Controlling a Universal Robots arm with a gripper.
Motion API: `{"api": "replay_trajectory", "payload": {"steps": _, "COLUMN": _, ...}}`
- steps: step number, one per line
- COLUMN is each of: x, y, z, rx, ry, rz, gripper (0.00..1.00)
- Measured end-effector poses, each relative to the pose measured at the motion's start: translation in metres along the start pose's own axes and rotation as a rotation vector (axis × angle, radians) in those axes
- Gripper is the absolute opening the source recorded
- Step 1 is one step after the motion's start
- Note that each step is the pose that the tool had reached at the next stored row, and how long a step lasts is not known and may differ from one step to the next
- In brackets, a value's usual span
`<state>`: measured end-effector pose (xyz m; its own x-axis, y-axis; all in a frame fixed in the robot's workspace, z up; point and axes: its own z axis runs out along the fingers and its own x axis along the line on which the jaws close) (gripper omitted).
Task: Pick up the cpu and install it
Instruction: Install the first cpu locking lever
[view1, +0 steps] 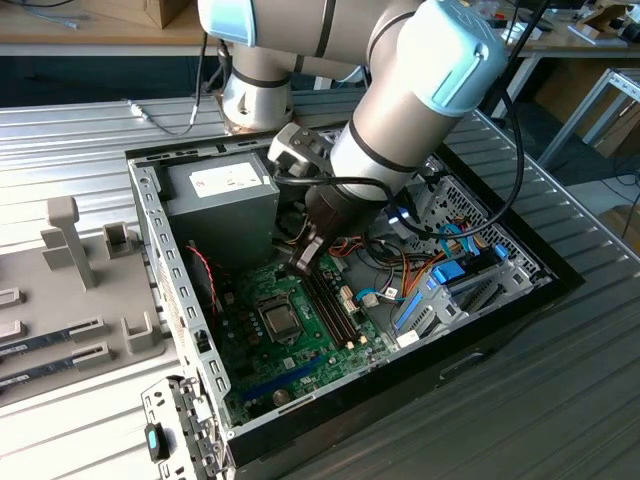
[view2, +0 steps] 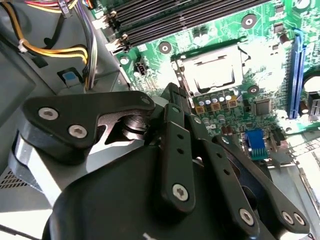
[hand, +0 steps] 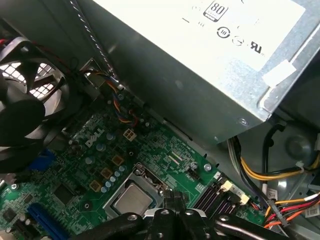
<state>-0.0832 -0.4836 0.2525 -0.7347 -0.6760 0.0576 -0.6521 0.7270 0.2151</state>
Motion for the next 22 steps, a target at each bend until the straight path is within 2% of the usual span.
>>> {"api": "replay_trajectory", "payload": {"steps": 2, "x": 0.0002, "y": -0.0009, "z": 0.0000, "rx": 0.0027, "ry": 0.0096, "rz": 0.002, "gripper": 0.11}}
{"api": "replay_trajectory", "payload": {"steps": 5, "x": 0.0007, "y": -0.0028, "z": 0.0011, "rx": 0.0002, "ry": 0.0184, "rz": 0.004, "gripper": 0.11}}
{"api": "replay_trajectory", "payload": {"steps": 7, "x": -0.0027, "y": -0.0074, "z": 0.0021, "rx": -0.0094, "ry": 0.0328, "rz": 0.007, "gripper": 0.11}}
{"api": "replay_trajectory", "payload": {"steps": 9, "x": -0.0054, "y": -0.0104, "z": 0.0030, "rx": -0.0171, "ry": 0.0409, "rz": 0.008, "gripper": 0.11}}
{"api": "replay_trajectory", "payload": {"steps": 11, "x": -0.0055, "y": -0.0115, "z": 0.0036, "rx": -0.0198, "ry": 0.0445, "rz": 0.008, "gripper": 0.11}}
{"api": "replay_trajectory", "payload": {"steps": 17, "x": -0.0033, "y": -0.0149, "z": 0.0064, "rx": -0.0213, "ry": 0.0476, "rz": 0.009, "gripper": 0.11}}
{"api": "replay_trajectory", "payload": {"steps": 22, "x": 0.0010, "y": -0.0228, "z": 0.0120, "rx": -0.0299, "ry": 0.0577, "rz": 0.011, "gripper": 0.11}}
